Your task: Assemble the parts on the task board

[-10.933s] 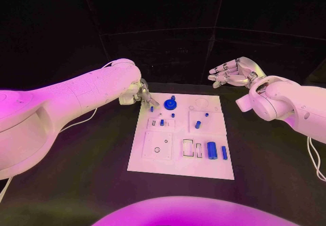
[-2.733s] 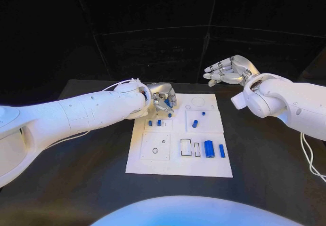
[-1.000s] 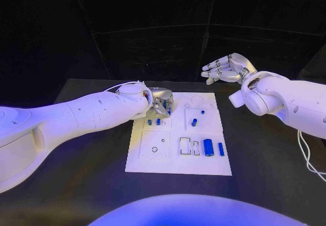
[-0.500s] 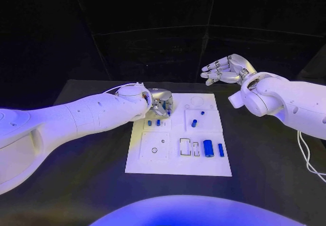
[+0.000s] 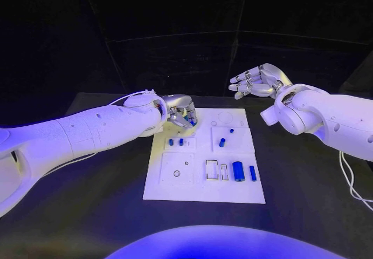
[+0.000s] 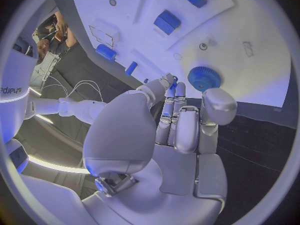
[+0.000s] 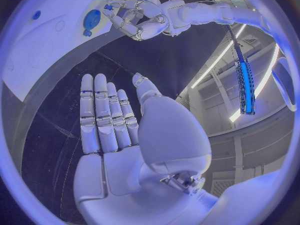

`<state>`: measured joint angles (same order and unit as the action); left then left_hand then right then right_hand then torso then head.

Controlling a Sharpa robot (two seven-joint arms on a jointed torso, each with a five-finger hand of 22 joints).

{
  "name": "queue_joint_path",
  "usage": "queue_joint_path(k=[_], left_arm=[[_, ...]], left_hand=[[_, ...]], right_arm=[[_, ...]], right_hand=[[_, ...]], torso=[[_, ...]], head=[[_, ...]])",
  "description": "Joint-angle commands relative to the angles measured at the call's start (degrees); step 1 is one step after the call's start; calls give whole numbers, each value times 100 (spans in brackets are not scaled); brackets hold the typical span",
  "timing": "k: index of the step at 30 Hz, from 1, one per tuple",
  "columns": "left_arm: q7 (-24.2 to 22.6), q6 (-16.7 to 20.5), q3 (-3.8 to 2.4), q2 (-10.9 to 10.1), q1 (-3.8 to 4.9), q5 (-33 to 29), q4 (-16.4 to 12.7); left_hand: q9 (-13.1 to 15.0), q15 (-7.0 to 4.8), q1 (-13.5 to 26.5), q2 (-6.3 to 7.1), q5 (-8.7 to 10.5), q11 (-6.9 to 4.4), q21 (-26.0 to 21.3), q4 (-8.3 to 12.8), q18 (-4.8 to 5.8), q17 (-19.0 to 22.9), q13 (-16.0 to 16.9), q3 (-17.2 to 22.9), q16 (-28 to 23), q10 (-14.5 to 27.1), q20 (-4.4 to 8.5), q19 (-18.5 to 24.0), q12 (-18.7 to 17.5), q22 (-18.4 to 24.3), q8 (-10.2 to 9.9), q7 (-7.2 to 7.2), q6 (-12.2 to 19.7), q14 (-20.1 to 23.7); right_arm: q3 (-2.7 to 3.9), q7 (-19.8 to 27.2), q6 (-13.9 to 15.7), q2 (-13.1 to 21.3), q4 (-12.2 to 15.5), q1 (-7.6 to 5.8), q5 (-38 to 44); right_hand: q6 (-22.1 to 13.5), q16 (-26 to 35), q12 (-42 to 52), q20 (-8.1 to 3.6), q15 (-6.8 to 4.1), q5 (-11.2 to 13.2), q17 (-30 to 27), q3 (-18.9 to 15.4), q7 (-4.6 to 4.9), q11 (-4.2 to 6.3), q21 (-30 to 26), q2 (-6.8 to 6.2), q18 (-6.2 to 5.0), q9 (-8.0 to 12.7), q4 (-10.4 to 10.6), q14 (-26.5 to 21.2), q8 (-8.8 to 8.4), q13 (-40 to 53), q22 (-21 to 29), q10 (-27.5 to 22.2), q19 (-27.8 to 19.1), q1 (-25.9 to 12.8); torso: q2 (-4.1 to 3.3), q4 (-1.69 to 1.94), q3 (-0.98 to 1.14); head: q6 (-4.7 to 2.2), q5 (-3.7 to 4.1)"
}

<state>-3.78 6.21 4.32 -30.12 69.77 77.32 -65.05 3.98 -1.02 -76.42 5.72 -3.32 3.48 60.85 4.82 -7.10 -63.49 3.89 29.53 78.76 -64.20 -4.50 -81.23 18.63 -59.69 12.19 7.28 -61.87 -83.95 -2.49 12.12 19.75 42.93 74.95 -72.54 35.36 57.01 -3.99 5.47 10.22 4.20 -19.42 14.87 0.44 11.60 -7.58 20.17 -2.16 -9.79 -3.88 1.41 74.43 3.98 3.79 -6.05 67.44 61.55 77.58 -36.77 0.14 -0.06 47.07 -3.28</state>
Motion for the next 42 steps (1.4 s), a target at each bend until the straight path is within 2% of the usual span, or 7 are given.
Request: queue_joint_path(k=[1,6,17,32,42], left_arm=[[1,-105,-28,-73,9,-237,-58],[119,-377,-47,-202,11,-252,-106],[262,-661,-44,-434,10,-255,-218],[305,-746,-36,-364,-20,-253,61],[338,-871,-29,-301,-33,-231,132]], left_hand=[[0,-25,54,12,17,5,41,0,53,11,-7,47,-28,-39,9,-37,-44,-13,-29,11,-45,-122],[0,-25,66,24,17,5,54,6,55,30,-6,55,-36,-48,8,-39,-64,-28,-40,9,-46,-120],[4,-30,112,69,19,-6,62,20,56,71,-2,55,-53,-96,7,-32,-118,-44,-63,-12,-76,-114],[5,-35,138,80,19,-14,52,18,53,89,0,53,-59,-121,9,-26,-145,-37,-75,-25,-91,-112],[6,-40,128,77,18,-21,55,33,52,92,2,67,-60,-137,12,-24,-164,-43,-84,-31,-100,-113]], right_arm=[[4,66,2,4,23,-10,-21],[4,58,-3,-4,23,-10,-21],[4,43,17,14,16,-10,-21],[4,48,19,9,21,-10,-21],[4,47,3,-5,13,-10,-21]], right_hand=[[-25,26,30,14,5,-17,-5,3,-6,0,-24,67,-71,-2,-19,-42,-9,-10,5,-44,31,5],[-25,26,30,14,5,-17,-5,3,-6,0,-24,67,-71,-2,-19,-42,-9,-10,5,-44,31,5],[-25,26,30,14,5,-17,-5,3,-6,0,-24,67,-71,-2,-19,-42,-9,-10,5,-44,31,5],[-25,26,30,14,5,-17,-5,3,-6,0,-24,67,-71,-2,-19,-42,-9,-10,5,-44,31,5],[-25,26,30,14,5,-17,-5,3,-6,0,-24,67,-71,-2,-19,-42,-9,-10,5,-44,31,5]], torso=[[-2,10,2],[-8,-10,5],[-9,-9,4],[-12,-16,4],[-10,-13,5]], head=[[-3,-13],[-6,-29],[16,0],[4,-13],[21,-20]])
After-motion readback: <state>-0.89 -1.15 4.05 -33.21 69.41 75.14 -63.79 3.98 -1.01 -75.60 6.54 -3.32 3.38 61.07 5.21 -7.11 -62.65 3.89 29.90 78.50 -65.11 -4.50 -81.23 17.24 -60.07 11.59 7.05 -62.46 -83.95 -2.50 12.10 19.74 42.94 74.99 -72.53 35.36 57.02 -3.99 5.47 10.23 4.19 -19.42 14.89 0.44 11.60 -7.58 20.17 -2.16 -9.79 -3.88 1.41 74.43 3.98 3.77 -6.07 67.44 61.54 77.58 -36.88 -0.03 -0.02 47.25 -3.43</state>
